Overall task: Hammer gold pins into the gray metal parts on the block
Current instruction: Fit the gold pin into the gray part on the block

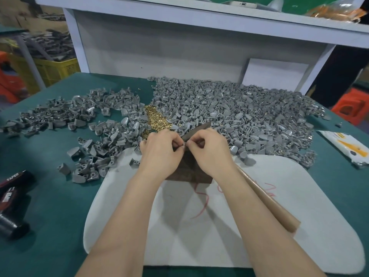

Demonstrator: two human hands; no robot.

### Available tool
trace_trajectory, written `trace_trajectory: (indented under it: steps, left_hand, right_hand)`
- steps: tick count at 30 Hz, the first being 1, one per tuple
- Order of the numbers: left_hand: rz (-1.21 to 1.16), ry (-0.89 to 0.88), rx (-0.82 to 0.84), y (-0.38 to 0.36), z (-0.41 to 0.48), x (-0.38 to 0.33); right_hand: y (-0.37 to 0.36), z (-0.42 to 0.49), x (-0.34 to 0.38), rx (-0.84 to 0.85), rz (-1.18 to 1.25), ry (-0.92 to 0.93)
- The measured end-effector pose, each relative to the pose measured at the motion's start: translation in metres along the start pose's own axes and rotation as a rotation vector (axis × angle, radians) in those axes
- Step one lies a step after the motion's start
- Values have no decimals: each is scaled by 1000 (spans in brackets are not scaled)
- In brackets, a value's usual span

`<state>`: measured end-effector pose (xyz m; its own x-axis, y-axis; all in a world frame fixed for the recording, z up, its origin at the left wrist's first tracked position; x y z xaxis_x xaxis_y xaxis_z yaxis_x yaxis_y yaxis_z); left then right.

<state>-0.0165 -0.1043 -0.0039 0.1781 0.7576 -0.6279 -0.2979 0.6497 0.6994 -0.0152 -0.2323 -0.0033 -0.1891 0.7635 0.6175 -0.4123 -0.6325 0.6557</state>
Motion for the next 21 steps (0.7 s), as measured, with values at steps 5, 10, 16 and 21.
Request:
trace_trajectory:
  steps: [5, 10, 16, 21]
  left_hand:
    - [-7, -8, -9, 0, 0, 0]
    - [-5, -11, -10, 0, 0, 1]
    - [-6, -19, -13, -1, 0, 1]
    - [-1, -21, -19, -1, 0, 1]
  right_hand:
    - [0, -2, 0, -21, 69, -24]
    - [0, -4, 0, -31, 92, -33]
    - [-1, -5, -1, -52, 120, -42]
    - [-2, -5, -2, -63, 125, -55]
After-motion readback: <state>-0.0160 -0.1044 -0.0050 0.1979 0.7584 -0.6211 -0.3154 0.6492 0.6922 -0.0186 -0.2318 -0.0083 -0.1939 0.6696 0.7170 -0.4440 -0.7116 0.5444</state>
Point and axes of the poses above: each hand's wrist, its own z-axis towards the middle knuckle, its own y-axis out of the back of the hand, x = y × z, the point moved 3 cm from there along z, towards the middle knuckle, and after that the axes turned 8 degrees about -x, right-handed, at the moved point
